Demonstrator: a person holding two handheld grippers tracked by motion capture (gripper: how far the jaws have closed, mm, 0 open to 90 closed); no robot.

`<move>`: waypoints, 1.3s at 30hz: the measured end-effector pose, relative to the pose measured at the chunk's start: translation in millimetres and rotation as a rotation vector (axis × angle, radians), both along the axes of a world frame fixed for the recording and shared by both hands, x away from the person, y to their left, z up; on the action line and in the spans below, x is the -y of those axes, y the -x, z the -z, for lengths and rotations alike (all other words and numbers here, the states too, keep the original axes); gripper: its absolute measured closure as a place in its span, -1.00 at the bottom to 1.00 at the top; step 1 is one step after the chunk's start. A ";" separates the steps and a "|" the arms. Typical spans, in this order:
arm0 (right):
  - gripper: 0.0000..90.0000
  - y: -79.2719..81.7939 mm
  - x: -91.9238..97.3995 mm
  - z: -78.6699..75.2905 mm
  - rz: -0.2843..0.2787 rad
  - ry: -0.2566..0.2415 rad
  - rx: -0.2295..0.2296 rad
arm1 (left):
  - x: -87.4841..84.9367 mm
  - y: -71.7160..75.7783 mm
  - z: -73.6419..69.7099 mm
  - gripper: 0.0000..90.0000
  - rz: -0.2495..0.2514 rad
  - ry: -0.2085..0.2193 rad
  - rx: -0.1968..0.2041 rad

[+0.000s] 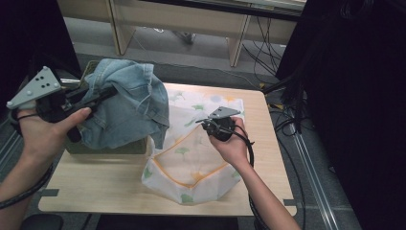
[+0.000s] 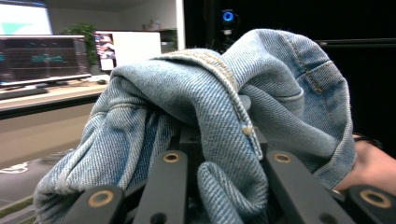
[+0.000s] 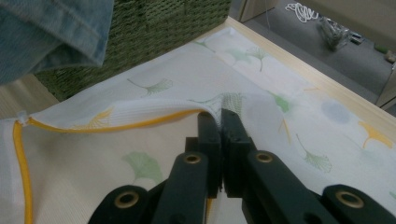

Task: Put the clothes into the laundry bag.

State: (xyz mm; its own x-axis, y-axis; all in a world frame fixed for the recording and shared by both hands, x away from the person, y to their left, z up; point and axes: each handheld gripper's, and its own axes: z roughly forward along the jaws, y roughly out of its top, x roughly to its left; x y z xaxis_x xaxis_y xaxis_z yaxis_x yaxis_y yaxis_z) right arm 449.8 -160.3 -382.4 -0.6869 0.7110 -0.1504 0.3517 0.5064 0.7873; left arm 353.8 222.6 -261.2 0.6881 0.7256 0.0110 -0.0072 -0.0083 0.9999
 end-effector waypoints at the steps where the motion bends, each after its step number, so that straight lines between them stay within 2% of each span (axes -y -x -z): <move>1: 0.99 0.1 -0.1 -0.1 0.000 0.000 -0.001 | 2.5 2.0 0.3 0.69 0.011 -0.003 -0.002; 6: 0.99 0.8 -1.0 0.0 -0.001 -0.006 -0.003 | 13.8 10.2 3.3 0.69 0.083 -0.003 -0.022; 10: 0.99 1.3 -1.4 -0.8 -0.002 -0.011 -0.003 | 21.4 14.5 6.9 0.69 0.121 -0.006 -0.034; 15: 0.99 0.6 -0.6 -0.5 -0.006 -0.007 0.004 | 33.3 18.0 12.3 0.69 0.170 -0.028 -0.058; 17: 0.99 2.6 -1.6 -0.9 0.016 -0.022 -0.014 | 38.9 19.8 14.7 0.69 0.186 -0.039 -0.061; 24: 0.98 2.5 -0.5 -1.1 0.013 -0.021 -0.013 | 58.8 26.4 21.3 0.69 0.259 -0.069 -0.078; 25: 0.98 1.3 0.4 -1.2 0.000 -0.013 0.003 | 60.9 27.1 22.2 0.69 0.266 -0.071 -0.080; 30: 0.98 1.7 -0.1 -0.7 0.003 -0.013 -0.004 | 71.9 30.2 27.8 0.69 0.300 -0.093 -0.091; 31: 0.98 3.1 -0.9 -0.9 0.018 -0.024 -0.019 | 73.7 30.5 28.8 0.69 0.305 -0.095 -0.094; 39: 0.98 1.4 0.5 -1.7 0.007 -0.026 0.002 | 91.4 26.8 42.0 0.69 0.342 -0.137 -0.129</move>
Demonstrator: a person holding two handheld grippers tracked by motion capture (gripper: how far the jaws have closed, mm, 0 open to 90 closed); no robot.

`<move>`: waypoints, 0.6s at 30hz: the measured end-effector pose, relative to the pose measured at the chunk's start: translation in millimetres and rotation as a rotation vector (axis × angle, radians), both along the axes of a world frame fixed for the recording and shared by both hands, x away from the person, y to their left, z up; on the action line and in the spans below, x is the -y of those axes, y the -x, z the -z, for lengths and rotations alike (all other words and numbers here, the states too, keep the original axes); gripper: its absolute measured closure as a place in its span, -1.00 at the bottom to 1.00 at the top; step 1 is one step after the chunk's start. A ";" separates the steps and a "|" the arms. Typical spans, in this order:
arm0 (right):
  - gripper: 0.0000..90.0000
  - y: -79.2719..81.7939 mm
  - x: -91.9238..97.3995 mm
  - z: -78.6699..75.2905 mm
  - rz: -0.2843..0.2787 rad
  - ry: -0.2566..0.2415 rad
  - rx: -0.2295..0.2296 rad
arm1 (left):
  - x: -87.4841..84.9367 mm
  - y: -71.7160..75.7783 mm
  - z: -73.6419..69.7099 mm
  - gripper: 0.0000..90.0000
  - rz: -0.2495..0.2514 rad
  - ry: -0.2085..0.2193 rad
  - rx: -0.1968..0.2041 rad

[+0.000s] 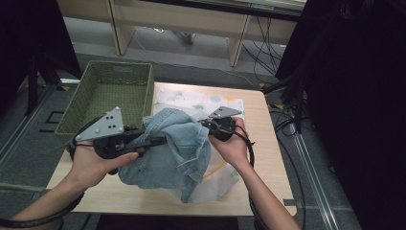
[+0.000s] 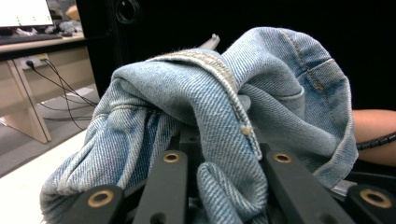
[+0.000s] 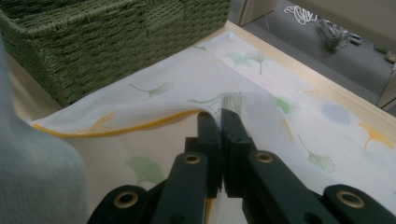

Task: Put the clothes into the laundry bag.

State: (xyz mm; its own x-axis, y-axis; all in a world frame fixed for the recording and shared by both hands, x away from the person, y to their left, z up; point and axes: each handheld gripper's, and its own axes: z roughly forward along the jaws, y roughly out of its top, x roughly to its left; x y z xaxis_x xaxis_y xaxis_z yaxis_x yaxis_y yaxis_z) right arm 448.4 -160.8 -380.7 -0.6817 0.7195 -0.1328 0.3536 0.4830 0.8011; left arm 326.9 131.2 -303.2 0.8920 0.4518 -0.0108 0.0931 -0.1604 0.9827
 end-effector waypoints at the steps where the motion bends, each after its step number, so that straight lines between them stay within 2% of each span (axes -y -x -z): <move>1: 0.98 0.0 0.0 -0.2 0.000 -0.001 -0.001 | 2.5 -0.6 1.7 0.69 0.002 -0.006 -0.004; 9: 0.99 0.6 0.0 -2.1 0.001 -0.015 0.003 | 19.4 -10.0 14.4 0.69 0.018 -0.060 -0.029; 10: 0.99 2.3 -1.1 -2.4 0.016 -0.029 -0.011 | 22.7 -11.3 16.5 0.69 0.022 -0.068 -0.032; 11: 0.99 1.6 -1.0 -3.0 0.000 -0.025 0.002 | 24.5 -12.2 17.7 0.69 0.023 -0.076 -0.033; 17: 0.99 1.9 0.5 -5.9 -0.002 -0.037 0.012 | 37.3 -21.6 32.3 0.69 0.021 -0.148 -0.054; 18: 0.99 3.5 0.6 -6.4 0.013 -0.049 -0.004 | 38.7 -22.4 34.3 0.69 0.022 -0.155 -0.062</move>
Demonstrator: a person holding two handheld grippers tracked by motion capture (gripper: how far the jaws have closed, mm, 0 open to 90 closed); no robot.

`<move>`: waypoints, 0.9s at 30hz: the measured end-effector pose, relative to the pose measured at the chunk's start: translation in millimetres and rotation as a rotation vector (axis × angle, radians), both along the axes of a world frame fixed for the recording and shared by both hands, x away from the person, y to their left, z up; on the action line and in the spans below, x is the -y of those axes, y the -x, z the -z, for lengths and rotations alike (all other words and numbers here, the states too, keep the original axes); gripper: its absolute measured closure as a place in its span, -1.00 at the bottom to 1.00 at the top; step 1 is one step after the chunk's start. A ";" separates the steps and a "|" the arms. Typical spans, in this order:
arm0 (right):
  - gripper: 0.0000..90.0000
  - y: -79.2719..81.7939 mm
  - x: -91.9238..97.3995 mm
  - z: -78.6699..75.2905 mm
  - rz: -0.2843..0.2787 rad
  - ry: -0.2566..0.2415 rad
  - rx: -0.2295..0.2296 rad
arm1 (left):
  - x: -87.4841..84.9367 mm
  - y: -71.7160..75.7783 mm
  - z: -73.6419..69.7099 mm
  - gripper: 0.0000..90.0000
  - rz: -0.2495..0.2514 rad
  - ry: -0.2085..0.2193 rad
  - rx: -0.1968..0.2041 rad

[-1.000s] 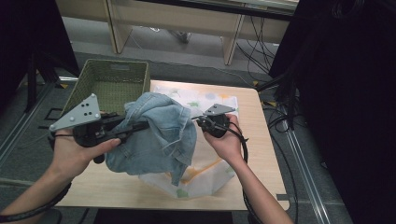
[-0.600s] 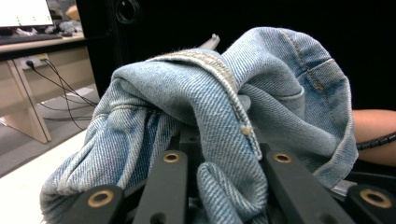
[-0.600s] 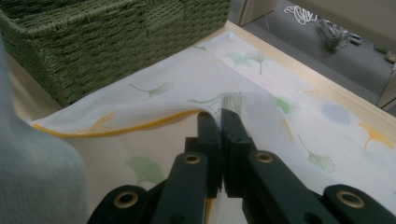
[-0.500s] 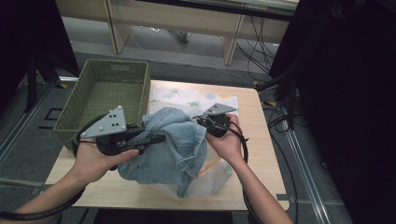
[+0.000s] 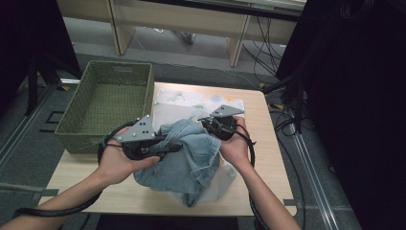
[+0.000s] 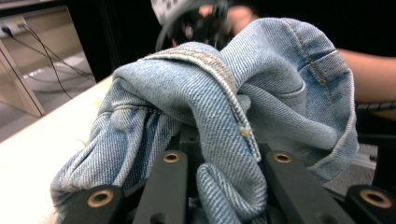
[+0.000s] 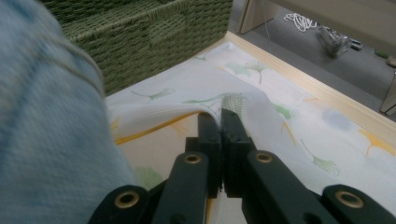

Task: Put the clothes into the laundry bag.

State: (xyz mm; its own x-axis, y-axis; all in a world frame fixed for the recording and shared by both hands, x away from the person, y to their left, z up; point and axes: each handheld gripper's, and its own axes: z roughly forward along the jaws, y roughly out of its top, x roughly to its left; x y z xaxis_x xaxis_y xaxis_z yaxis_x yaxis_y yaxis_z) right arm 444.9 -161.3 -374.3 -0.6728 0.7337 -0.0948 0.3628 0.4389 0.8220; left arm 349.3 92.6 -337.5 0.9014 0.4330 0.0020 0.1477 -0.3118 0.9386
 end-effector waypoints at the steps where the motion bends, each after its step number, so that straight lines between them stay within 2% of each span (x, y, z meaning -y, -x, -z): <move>1: 0.99 -0.8 0.6 -0.1 -0.009 0.004 0.007 | 1.5 -1.4 2.5 0.69 0.000 -0.008 -0.006; 5: 1.00 -1.2 0.7 0.3 -0.019 0.006 0.011 | 7.3 -7.7 11.6 0.69 -0.006 -0.035 -0.023; 6: 1.00 0.3 0.0 0.3 -0.005 -0.005 -0.005 | 8.7 -9.3 13.6 0.69 -0.006 -0.041 -0.029; 10: 1.00 -0.9 2.2 -0.6 -0.026 0.002 0.005 | 14.0 -14.8 23.8 0.69 -0.006 -0.066 -0.054; 16: 1.00 0.6 1.4 0.1 -0.017 -0.013 -0.018 | 24.1 -25.1 44.7 0.69 -0.020 -0.155 -0.069; 17: 1.00 -0.3 1.1 0.3 -0.032 -0.005 -0.007 | 25.5 -26.5 46.8 0.69 -0.019 -0.165 -0.075; 19: 1.00 1.1 -0.3 0.1 -0.029 -0.009 -0.013 | 30.3 -30.1 54.2 0.69 -0.010 -0.179 -0.100; 21: 1.00 0.9 -0.9 0.0 -0.040 -0.006 -0.005 | 34.4 -34.5 61.2 0.69 -0.013 -0.218 -0.087; 24: 1.00 2.8 -3.7 0.2 -0.056 -0.009 -0.013 | 40.5 -39.6 72.8 0.69 -0.022 -0.244 -0.102; 27: 1.00 4.8 -7.2 1.3 -0.064 0.001 -0.018 | 47.5 -46.2 86.6 0.69 -0.035 -0.291 -0.116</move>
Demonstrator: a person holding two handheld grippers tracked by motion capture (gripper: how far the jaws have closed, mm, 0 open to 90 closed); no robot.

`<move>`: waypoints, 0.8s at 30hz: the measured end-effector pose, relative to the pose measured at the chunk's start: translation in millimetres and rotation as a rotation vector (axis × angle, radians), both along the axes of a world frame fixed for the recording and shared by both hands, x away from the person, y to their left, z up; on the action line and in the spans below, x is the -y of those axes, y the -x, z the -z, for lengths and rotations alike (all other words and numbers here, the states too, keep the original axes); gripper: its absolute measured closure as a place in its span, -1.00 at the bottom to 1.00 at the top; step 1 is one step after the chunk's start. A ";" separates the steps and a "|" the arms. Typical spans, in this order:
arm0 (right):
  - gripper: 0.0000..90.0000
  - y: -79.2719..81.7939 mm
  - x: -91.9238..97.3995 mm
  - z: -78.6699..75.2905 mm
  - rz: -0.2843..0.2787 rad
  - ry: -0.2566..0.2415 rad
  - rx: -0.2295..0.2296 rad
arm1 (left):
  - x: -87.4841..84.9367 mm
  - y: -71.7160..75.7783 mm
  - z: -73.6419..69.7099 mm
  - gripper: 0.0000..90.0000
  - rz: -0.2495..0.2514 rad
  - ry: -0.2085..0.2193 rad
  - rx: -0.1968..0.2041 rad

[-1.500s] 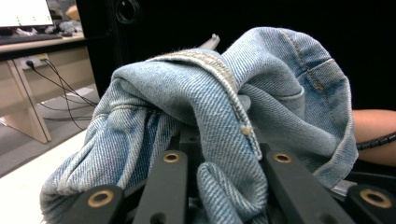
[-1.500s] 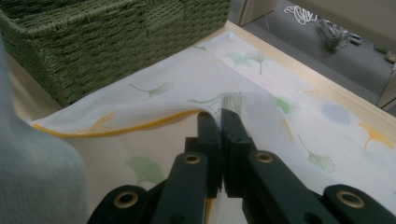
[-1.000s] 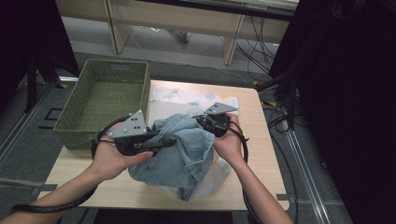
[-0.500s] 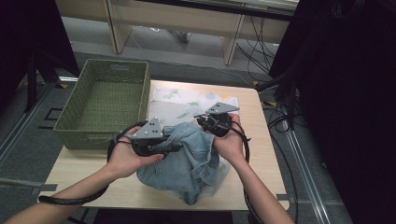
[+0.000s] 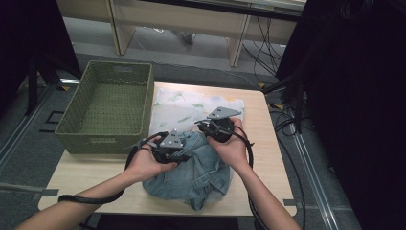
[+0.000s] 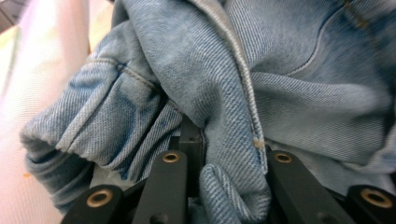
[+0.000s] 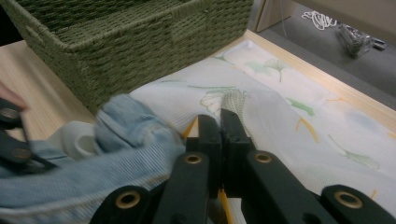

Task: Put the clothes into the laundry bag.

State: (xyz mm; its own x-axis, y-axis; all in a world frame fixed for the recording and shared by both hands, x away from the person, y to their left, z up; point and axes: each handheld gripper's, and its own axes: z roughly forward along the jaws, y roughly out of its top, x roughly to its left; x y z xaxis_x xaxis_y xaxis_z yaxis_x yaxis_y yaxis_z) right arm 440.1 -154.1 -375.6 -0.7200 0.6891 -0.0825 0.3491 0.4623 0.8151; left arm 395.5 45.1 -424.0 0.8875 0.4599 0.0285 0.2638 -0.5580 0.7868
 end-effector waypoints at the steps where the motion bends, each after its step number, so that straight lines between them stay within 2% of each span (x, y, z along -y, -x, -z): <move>1: 1.00 -0.1 -1.3 0.8 -0.014 0.003 0.004 | 1.7 -2.5 4.4 0.68 -0.005 -0.013 -0.009; 6: 1.00 1.4 -4.0 2.2 -0.022 0.018 -0.001 | 6.7 -16.6 27.1 0.68 -0.046 -0.071 -0.049; 8: 1.00 3.1 -5.0 2.8 -0.008 0.009 -0.024 | 8.9 -20.2 34.2 0.67 -0.051 -0.090 -0.053; 9: 1.00 1.6 -4.5 3.2 -0.022 0.023 -0.008 | 9.8 -21.2 36.1 0.67 -0.051 -0.097 -0.051; 11: 1.00 1.5 -5.1 5.2 -0.024 0.028 -0.016 | 11.6 -22.9 39.2 0.65 -0.058 -0.105 -0.047; 14: 1.00 1.6 -6.0 9.1 -0.026 0.040 -0.028 | 11.3 -23.9 39.1 0.59 -0.061 -0.095 -0.054; 17: 1.00 -0.5 -4.3 12.6 -0.027 0.050 -0.030 | 6.9 -20.7 32.3 0.36 -0.041 -0.082 -0.053; 21: 1.00 -2.6 -0.4 13.3 -0.003 0.044 -0.036 | -7.6 -8.6 9.0 0.01 -0.038 -0.030 -0.036; 22: 1.00 -3.2 0.1 13.1 -0.002 0.044 -0.030 | -14.9 -3.8 -1.7 -0.05 -0.043 0.003 -0.015; 24: 1.00 -3.6 1.1 13.2 0.008 0.043 -0.032 | -26.8 2.9 -17.4 -0.11 -0.067 0.076 -0.005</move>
State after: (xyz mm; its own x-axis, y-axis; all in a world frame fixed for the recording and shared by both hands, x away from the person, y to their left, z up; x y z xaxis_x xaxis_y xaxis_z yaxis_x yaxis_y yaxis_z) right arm 443.7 -155.3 -388.8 -0.7170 0.6914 -0.0889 0.3786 0.4934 0.7831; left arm 392.5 71.9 -406.6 0.8546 0.5191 -0.0133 0.3027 -0.4773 0.8250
